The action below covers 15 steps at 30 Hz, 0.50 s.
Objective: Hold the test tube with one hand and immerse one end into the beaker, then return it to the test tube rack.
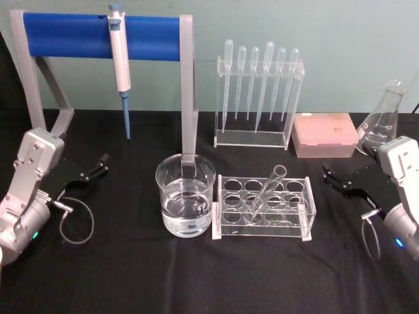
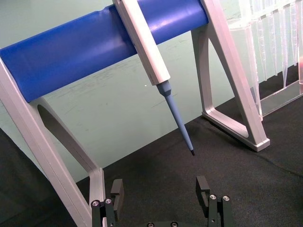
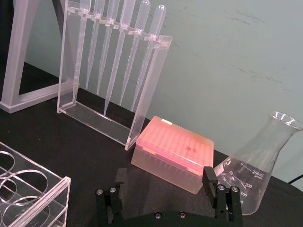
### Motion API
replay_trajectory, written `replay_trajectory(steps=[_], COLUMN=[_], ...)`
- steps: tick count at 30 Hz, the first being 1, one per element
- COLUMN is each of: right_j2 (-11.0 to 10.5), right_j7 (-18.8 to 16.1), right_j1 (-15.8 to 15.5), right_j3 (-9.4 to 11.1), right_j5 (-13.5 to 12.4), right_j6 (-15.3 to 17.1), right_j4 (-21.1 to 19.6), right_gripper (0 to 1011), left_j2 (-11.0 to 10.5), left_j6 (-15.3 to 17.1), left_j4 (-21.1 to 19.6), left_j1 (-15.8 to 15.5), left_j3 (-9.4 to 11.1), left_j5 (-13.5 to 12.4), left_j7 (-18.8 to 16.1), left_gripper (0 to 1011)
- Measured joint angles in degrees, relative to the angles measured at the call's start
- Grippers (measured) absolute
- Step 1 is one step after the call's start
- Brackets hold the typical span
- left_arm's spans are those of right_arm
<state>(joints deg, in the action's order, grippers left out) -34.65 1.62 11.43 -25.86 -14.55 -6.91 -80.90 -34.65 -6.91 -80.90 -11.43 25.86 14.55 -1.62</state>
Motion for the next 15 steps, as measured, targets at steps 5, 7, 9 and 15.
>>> replay_trajectory(steps=[5,7,9,15], right_j2=[0.0,0.0,0.0,0.0], right_j7=[0.0,0.0,0.0,0.0], right_j1=[0.0,0.0,0.0,0.0], right_j3=[0.0,0.0,0.0,0.0], right_j5=[0.0,0.0,0.0,0.0], right_j6=[0.0,0.0,0.0,0.0], right_j4=[0.0,0.0,0.0,0.0], right_gripper=[1003,1003,1002,1002], left_j2=[0.0,0.0,0.0,0.0], left_j6=[0.0,0.0,0.0,0.0], left_j4=[0.0,0.0,0.0,0.0], left_j1=[0.0,0.0,0.0,0.0], left_j3=[0.0,0.0,0.0,0.0], left_j5=[0.0,0.0,0.0,0.0], left_j7=[0.0,0.0,0.0,0.0], left_gripper=[1000,1000,1000,1000])
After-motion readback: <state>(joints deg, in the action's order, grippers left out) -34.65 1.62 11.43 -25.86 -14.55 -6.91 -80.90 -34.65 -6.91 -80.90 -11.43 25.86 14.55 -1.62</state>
